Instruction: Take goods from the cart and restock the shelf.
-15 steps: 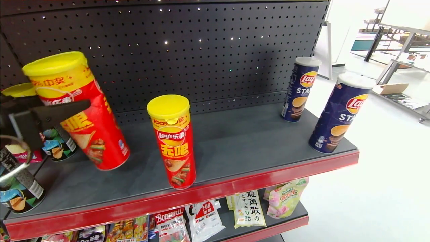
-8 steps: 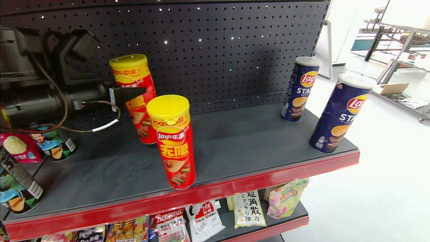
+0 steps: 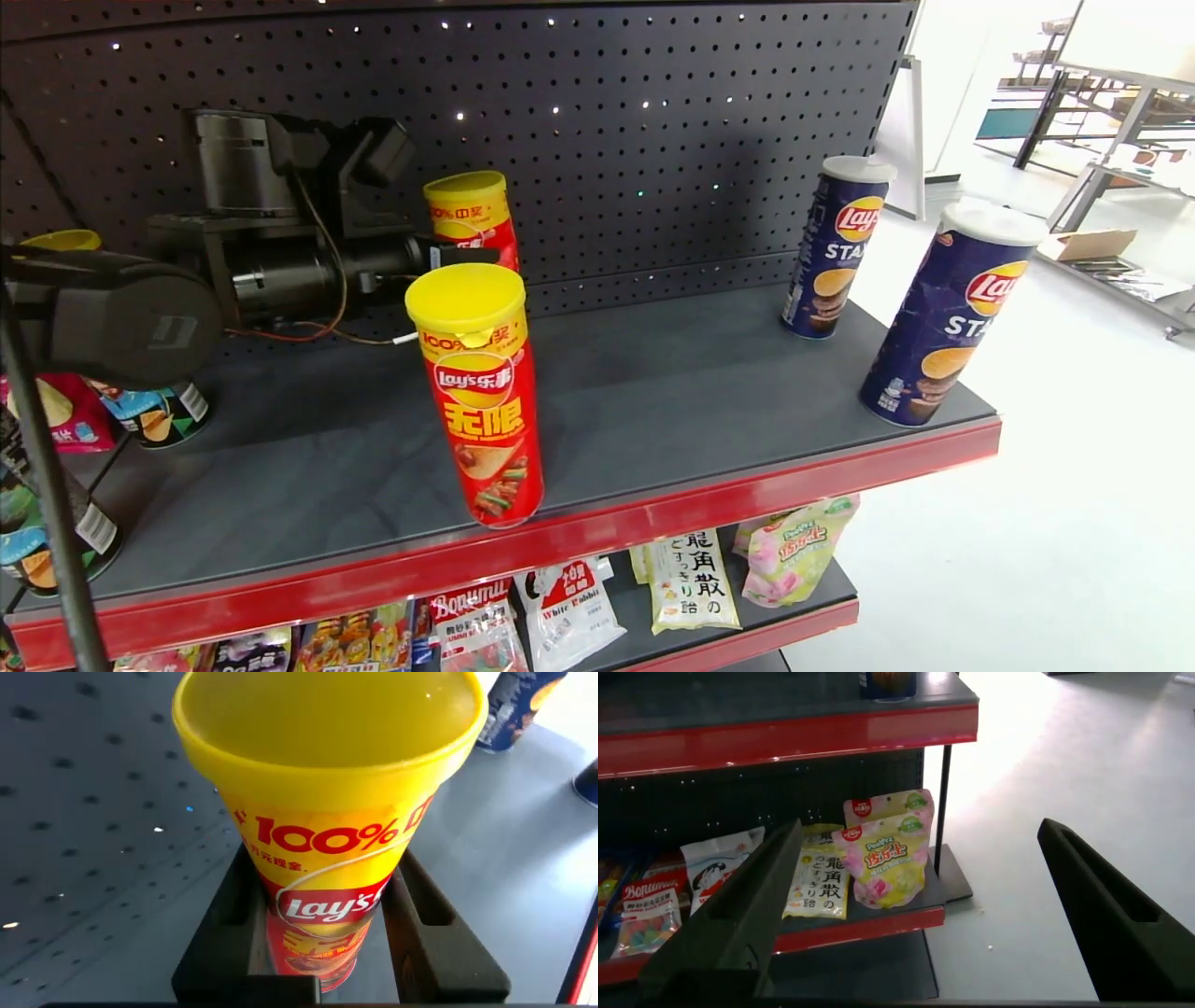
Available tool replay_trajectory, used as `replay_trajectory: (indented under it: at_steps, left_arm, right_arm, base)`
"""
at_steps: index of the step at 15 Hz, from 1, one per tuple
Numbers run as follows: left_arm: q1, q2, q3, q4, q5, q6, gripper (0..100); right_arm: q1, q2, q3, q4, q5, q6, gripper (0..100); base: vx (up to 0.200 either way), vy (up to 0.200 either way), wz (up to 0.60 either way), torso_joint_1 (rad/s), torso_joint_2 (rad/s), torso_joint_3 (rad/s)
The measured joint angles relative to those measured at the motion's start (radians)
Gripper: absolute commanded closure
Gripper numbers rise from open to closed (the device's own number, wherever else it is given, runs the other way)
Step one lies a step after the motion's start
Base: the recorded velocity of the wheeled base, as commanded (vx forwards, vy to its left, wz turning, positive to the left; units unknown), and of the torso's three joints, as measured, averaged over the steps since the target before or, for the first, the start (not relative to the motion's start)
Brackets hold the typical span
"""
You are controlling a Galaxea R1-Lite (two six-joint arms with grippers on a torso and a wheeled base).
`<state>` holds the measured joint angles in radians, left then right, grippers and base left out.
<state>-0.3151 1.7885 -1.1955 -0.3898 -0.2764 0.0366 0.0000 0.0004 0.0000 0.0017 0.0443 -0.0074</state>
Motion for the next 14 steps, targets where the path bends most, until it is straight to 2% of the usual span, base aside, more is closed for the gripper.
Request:
replay_trajectory:
  at_steps: [11, 13, 14]
  left_arm:
    - [-0.005, 0.056, -0.010, -0.079, 0.005, 0.006, 100]
    - [-0.003, 0.057, -0.003, -0.081, 0.016, 0.006, 100]
    - [-0.003, 0.057, 0.001, -0.083, 0.041, 0.006, 100]
  right_arm:
    - [0.000, 0.000, 0.000, 0.000, 0.000, 0.000, 0]
    - [0.000, 0.000, 0.000, 0.000, 0.000, 0.000, 0]
    - [0.000, 0.000, 0.000, 0.000, 0.000, 0.000, 0]
  base:
    - [0.000, 0.000, 0.00, 0.000, 0.00, 0.000]
    - [0.000, 0.000, 0.00, 0.000, 0.00, 0.000]
    - [0.000, 0.000, 0.00, 0.000, 0.00, 0.000]
